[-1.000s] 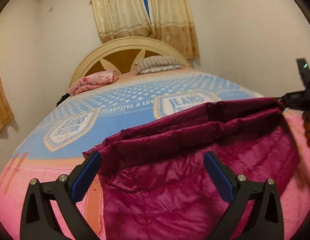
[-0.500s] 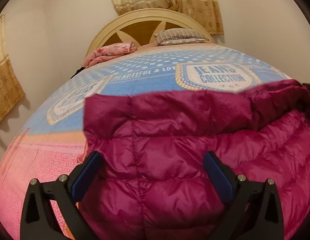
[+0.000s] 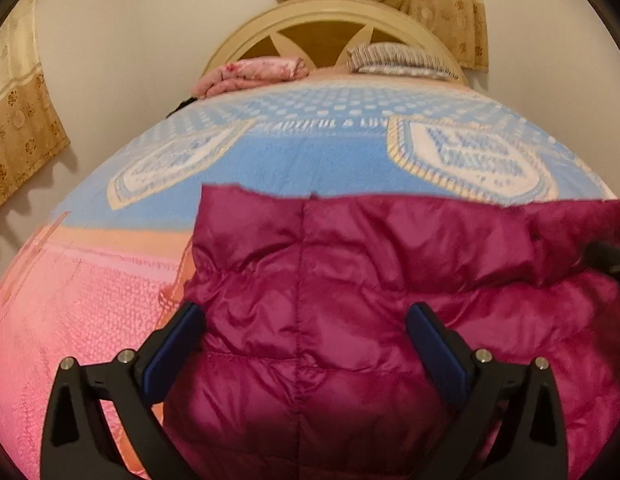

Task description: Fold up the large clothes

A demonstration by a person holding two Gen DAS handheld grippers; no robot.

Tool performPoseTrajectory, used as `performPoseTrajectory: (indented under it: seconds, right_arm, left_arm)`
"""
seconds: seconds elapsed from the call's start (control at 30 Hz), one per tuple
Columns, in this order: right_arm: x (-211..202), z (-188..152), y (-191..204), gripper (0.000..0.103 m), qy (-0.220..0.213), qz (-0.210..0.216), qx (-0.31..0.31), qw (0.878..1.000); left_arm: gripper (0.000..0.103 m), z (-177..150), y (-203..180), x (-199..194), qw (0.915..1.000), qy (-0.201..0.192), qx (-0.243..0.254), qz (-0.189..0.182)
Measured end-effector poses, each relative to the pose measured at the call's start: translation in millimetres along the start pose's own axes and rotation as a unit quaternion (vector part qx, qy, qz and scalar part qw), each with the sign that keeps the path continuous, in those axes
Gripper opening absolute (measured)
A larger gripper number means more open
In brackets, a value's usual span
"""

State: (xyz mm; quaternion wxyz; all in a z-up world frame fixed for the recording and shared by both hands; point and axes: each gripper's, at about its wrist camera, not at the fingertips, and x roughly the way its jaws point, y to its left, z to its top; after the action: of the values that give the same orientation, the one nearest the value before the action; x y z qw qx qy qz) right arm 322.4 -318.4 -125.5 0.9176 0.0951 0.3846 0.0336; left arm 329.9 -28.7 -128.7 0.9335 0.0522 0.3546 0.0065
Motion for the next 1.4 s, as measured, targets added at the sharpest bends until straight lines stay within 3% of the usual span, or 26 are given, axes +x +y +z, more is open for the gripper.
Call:
performPoseTrajectory:
  seconds: [0.1, 0.23, 0.47, 0.97, 1.4]
  right_arm:
    - [22, -1, -6, 0.046, 0.012, -0.022, 0.008, 1.000]
    - [35, -7, -19, 0.046, 0.017, -0.026, 0.030, 0.999]
    - [42, -11, -30, 0.044, 0.014, -0.025, 0.043, 0.999]
    - [56, -5, -38, 0.044, 0.011, -0.027, 0.057, 0.998]
    - [63, -6, -29, 0.044, 0.025, -0.061, 0.033, 0.997]
  left_arm:
    - [0.103, 8, -14, -17, 0.9988, -0.039, 0.030, 0.003]
    - [0.103, 20, -34, -24, 0.9962, -0.061, 0.062, -0.007]
    - [0.103, 20, -46, 20, 0.9985, -0.011, 0.054, -0.003]
    - [0.103, 14, -43, 49, 0.9989, 0.036, 0.018, -0.026]
    - [0.103, 13, -48, 60, 0.9973, 0.064, 0.032, -0.018]
